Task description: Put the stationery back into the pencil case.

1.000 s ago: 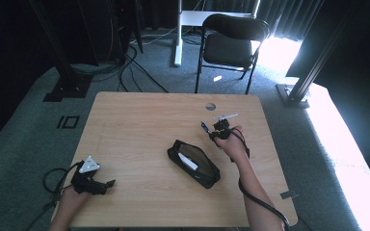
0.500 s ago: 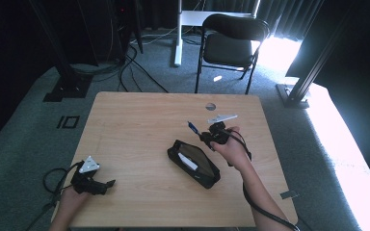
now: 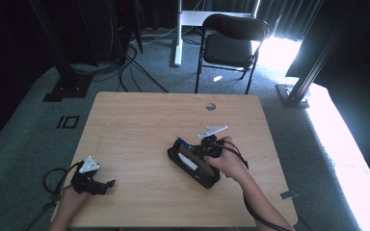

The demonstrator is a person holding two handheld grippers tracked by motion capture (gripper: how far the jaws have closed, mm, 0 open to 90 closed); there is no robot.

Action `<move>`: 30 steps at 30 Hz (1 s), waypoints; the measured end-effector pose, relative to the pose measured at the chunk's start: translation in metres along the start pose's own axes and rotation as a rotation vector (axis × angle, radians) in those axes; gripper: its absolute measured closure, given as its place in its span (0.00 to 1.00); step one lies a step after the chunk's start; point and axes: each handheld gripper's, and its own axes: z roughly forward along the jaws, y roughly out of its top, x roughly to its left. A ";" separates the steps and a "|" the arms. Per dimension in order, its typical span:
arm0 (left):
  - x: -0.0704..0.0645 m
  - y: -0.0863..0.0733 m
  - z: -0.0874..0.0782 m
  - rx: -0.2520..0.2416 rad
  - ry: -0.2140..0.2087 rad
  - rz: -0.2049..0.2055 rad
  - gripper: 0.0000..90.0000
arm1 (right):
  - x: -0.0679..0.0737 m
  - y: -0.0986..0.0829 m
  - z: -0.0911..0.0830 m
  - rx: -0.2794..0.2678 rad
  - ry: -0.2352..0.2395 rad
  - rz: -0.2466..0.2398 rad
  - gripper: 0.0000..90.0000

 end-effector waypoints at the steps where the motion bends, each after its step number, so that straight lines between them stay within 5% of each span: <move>1: 0.000 0.000 0.000 0.000 0.000 0.000 0.01 | 0.001 -0.001 0.002 0.014 -0.002 -0.006 0.88; 13: 0.000 0.000 0.000 0.001 0.000 -0.001 0.01 | 0.007 -0.010 0.028 0.120 -0.003 -0.023 0.88; 20: 0.000 0.000 0.000 0.001 0.000 -0.001 0.01 | 0.010 -0.009 0.038 0.170 -0.048 -0.035 0.88; 30: 0.000 0.000 0.000 0.001 0.000 -0.001 0.01 | 0.012 -0.010 0.048 0.200 -0.037 -0.025 0.88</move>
